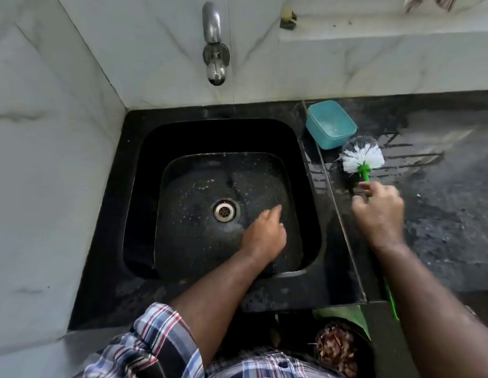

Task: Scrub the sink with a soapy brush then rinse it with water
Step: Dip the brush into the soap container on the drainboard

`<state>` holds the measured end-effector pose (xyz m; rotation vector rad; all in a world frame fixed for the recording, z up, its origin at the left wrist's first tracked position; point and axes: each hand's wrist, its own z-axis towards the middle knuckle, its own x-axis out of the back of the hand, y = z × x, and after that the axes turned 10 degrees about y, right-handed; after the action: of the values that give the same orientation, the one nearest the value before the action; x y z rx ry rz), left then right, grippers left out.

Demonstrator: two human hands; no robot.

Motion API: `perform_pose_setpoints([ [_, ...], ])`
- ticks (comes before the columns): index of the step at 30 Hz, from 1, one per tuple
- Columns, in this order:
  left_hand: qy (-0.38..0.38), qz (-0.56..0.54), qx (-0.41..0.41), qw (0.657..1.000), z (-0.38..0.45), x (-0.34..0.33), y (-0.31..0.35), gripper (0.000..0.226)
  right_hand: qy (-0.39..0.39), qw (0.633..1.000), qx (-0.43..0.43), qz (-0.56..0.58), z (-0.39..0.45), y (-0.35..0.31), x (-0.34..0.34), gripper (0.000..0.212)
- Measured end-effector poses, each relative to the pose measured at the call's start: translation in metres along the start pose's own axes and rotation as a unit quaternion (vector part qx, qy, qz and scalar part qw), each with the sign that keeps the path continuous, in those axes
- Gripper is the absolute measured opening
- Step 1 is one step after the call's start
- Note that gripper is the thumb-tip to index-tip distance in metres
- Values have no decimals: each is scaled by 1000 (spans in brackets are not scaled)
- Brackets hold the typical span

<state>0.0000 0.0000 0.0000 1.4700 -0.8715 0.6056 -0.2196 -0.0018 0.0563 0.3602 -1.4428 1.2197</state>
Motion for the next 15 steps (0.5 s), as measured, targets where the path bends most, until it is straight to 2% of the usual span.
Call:
perform_pose_setpoints([
  [2, 14, -31, 16, 999, 10, -7, 14, 53, -21, 998, -29, -58, 8, 15, 6, 42],
  [4, 18, -58, 41, 997, 20, -11, 31, 51, -59, 995, -52, -67, 8, 23, 9, 49],
  [10, 70, -165, 117, 977, 72, -24, 69, 45, -48, 995, -86, 27, 13, 29, 7, 50],
  [15, 88, -296, 180, 934, 138, -27, 105, 53, -19, 990, -94, 108, 20, 38, 24, 45],
])
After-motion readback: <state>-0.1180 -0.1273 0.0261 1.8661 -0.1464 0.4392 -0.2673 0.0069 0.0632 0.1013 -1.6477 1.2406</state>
